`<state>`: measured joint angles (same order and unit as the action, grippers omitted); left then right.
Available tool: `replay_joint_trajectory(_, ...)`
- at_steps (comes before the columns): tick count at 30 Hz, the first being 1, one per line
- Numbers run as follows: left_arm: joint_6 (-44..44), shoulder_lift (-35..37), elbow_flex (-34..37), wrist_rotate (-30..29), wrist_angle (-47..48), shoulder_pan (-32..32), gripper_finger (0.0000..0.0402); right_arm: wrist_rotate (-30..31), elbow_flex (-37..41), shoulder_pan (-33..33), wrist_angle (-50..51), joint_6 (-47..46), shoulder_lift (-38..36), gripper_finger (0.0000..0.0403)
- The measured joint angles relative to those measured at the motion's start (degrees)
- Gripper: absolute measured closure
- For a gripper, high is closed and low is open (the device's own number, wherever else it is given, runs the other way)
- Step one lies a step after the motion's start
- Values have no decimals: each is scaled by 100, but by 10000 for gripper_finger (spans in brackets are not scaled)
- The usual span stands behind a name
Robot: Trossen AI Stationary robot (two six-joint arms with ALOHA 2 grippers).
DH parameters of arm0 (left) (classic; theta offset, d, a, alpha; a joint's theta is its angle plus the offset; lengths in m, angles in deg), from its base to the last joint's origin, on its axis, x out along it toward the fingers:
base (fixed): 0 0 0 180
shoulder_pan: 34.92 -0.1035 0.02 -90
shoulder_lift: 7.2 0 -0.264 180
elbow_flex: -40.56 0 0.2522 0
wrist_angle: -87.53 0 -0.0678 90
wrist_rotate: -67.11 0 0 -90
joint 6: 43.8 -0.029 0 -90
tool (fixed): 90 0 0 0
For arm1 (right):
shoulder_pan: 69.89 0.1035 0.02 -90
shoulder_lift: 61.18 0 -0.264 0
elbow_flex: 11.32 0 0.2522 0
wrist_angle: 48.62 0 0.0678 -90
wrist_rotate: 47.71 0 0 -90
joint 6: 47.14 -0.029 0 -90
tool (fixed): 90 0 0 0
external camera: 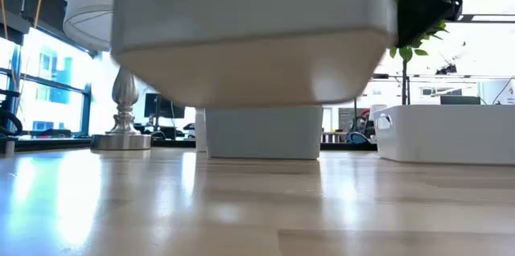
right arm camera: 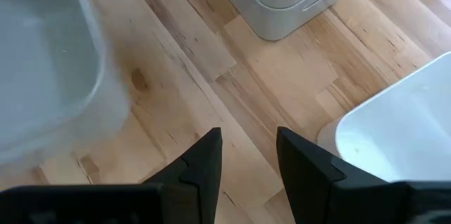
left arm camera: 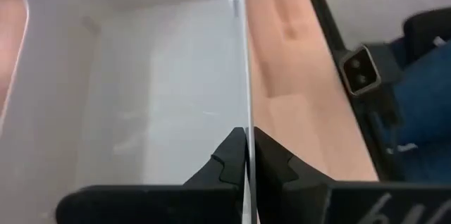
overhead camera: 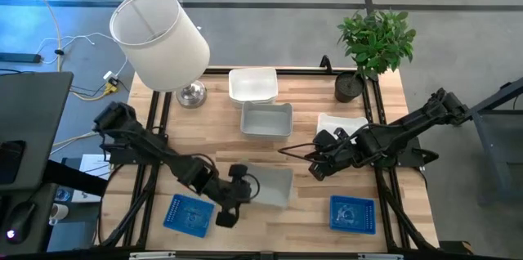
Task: Stack baskets by color
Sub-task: Stack the bottom gray bin on top of the top gray bins
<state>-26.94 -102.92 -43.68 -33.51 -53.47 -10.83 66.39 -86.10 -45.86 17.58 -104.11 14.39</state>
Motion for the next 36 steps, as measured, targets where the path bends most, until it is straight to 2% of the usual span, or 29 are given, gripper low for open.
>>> replay_joint_trajectory(9,-496,762,-2,-408,560,-615,401,13,0,0,1,44,0,279)
replay_joint_trajectory(25,-2027,1331,-2,-414,812,-2309,401,806,0,-4,-8,4,0,279)
replay_joint_trajectory(32,-2607,1331,-2,-329,799,-3007,401,866,0,-4,1,42,0,279)
replay_joint_trajectory(36,-2623,1329,-2,142,799,-3374,401,868,0,-4,16,46,0,279)
